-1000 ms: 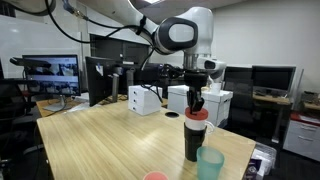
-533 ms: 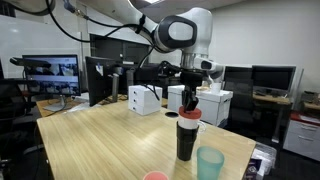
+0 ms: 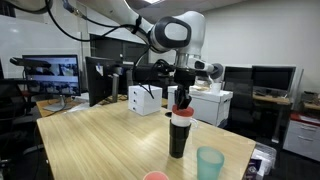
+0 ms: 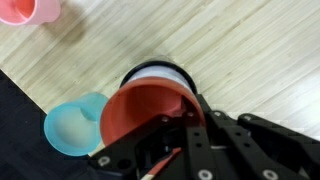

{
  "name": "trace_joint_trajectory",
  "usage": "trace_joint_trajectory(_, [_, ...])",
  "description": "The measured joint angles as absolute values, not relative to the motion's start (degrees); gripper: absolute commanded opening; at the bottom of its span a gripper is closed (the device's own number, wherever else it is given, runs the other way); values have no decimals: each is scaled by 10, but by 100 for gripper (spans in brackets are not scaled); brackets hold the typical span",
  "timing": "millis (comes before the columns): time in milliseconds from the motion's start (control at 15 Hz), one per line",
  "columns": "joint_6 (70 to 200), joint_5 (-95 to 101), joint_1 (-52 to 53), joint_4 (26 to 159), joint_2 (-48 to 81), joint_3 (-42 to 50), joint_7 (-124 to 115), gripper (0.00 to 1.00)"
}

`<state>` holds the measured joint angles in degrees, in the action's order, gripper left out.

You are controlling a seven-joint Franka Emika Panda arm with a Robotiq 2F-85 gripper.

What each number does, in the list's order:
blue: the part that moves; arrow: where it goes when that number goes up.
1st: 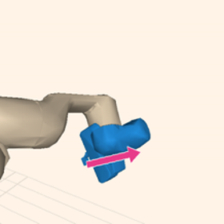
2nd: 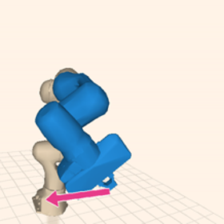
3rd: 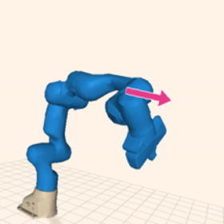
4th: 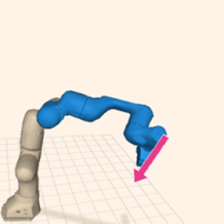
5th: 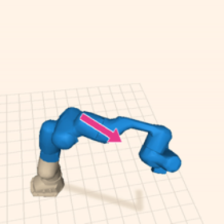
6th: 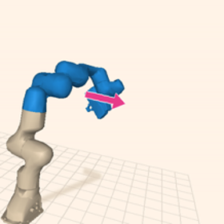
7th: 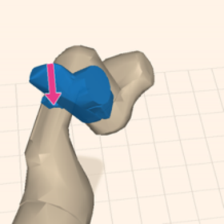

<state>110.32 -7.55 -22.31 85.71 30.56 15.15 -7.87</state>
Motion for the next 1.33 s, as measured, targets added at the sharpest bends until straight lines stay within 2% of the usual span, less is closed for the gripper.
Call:
trace_joint_trajectory(800, [1107, -32, -191, 939, 250, 147, -65, 5])
trace_joint_trajectory(867, [1111, -32, -191, 945, 247, 147, -65, 12])
trace_joint_trajectory(933, [1116, -32, -190, 951, 243, 147, -63, 32])
trace_joint_trajectory(1133, [1124, -32, -190, 974, 236, 145, -56, 50])
trace_joint_trajectory(1333, [1137, -29, -188, 999, 236, 145, -49, 73])
